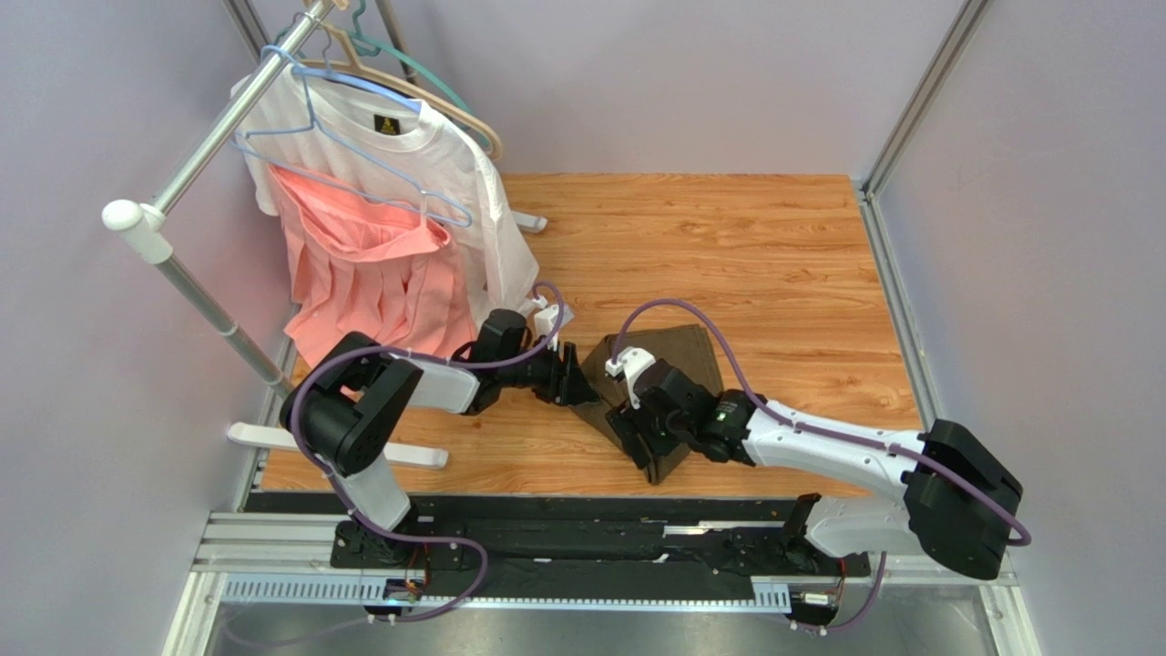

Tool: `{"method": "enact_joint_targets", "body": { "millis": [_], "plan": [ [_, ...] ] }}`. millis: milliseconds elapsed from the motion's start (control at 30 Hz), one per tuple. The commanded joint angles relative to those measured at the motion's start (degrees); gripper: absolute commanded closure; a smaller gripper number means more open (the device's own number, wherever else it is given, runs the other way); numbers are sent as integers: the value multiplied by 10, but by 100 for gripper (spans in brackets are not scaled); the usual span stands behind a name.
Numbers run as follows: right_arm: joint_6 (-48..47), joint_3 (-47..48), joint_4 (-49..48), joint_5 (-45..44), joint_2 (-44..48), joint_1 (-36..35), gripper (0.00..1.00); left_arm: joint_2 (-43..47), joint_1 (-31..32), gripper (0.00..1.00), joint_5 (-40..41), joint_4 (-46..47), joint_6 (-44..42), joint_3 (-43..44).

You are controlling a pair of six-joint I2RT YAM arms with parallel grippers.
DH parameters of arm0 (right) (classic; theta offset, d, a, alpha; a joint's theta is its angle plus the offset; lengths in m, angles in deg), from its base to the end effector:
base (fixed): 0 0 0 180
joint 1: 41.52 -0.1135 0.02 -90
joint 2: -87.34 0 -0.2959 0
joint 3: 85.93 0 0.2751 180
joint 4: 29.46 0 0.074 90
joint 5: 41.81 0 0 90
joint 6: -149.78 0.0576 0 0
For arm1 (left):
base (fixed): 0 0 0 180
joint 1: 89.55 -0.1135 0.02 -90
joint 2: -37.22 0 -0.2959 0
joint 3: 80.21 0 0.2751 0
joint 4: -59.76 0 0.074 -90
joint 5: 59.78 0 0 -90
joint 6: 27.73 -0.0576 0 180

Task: Fold the napkin, place the utensils inside, and roll it up
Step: Roll the napkin with the utensil

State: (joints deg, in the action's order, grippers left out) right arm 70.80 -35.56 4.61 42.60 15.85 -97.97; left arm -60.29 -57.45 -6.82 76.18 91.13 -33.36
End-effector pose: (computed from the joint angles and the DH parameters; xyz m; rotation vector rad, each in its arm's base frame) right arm 0.1471 0.2116 0.1871 -0.9535 2.3792 0.3421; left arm 0.2630 -0.2059 0.1266 0.4713 2.2818 -1.2780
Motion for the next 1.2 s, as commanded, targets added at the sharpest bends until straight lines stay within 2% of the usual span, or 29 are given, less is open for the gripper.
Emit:
{"method": "enact_joint_targets", "body": {
  "millis": [0, 200, 233, 267, 433, 567, 667, 767, 1000, 1167],
  "plan": [
    [1, 17, -19, -21, -11, -15, 35, -9, -2, 45, 4, -16, -4, 9],
    [28, 17, -4, -29, -26, -34, 57, -6, -2, 46, 4, -19, -6, 8],
    [31, 18, 0, -33, -27, -38, 64, -6, -2, 46, 4, -19, -6, 8],
    [34, 20, 2, -35, -28, -39, 81, -6, -2, 46, 4, -19, -6, 8],
    [65, 36, 40, -32, -42, -44, 99, -4, -2, 46, 4, -19, -6, 7],
    [106, 56, 79, 13, -69, -41, 100, 0, -2, 46, 9, -19, -2, 7],
    [146, 34, 56, 48, -65, -38, 100, 1, -2, 46, 9, -18, 1, 9],
    [173, 7, 36, 47, -53, -29, 100, 2, -2, 46, 10, -19, 2, 12],
    [177, -53, -6, 127, -24, 38, 100, -14, -2, 46, 14, -26, 1, 20],
    [158, -59, -11, 179, -50, 88, 100, -24, -2, 46, 20, -35, 2, 29]
  ]
}}
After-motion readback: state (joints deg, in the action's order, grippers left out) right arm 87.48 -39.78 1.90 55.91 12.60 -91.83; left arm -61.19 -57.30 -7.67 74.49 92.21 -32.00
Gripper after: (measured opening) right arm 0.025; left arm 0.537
